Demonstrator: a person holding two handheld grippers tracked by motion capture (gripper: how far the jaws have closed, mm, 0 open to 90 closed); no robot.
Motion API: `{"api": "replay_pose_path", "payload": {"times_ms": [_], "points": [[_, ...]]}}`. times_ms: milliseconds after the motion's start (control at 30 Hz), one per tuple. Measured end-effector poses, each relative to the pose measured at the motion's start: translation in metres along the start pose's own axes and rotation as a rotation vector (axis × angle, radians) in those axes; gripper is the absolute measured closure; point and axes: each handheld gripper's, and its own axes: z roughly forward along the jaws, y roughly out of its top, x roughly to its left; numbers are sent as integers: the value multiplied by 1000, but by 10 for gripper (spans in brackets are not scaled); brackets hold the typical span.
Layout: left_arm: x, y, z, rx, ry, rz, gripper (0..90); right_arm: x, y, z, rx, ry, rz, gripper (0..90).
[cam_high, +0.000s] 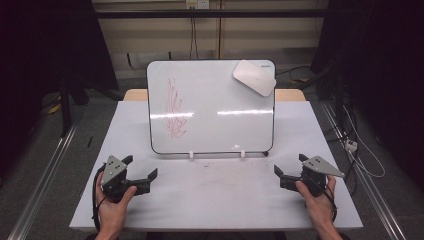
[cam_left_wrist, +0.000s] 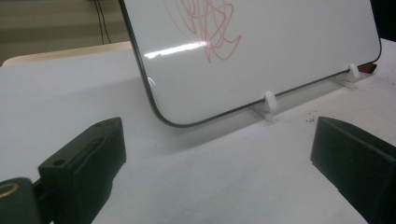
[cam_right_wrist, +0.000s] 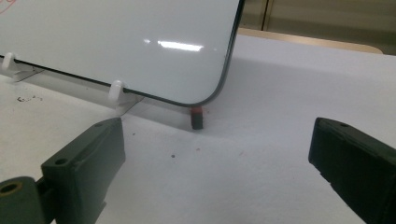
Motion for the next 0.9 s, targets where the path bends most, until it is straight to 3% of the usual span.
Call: {"api": "replay_pose_path", "payload": {"times_ms": [233,500,733,867,900], "points": [[0,0,1,4,-10,-6,32,0,0,0,27,33,15,48],[1,-1,2,22,-5,-8,38,-1,0,0,21,27,12,49],[1,-1,1,16,-5,-21,41,0,0,2,24,24,13,55],[-2,2,-3,-19,-21,-20,47,1,1,4,19,42,37,66],[-1,2,-3,-13,-16,-5,47,2,1,5,18,40,32,66]]}}
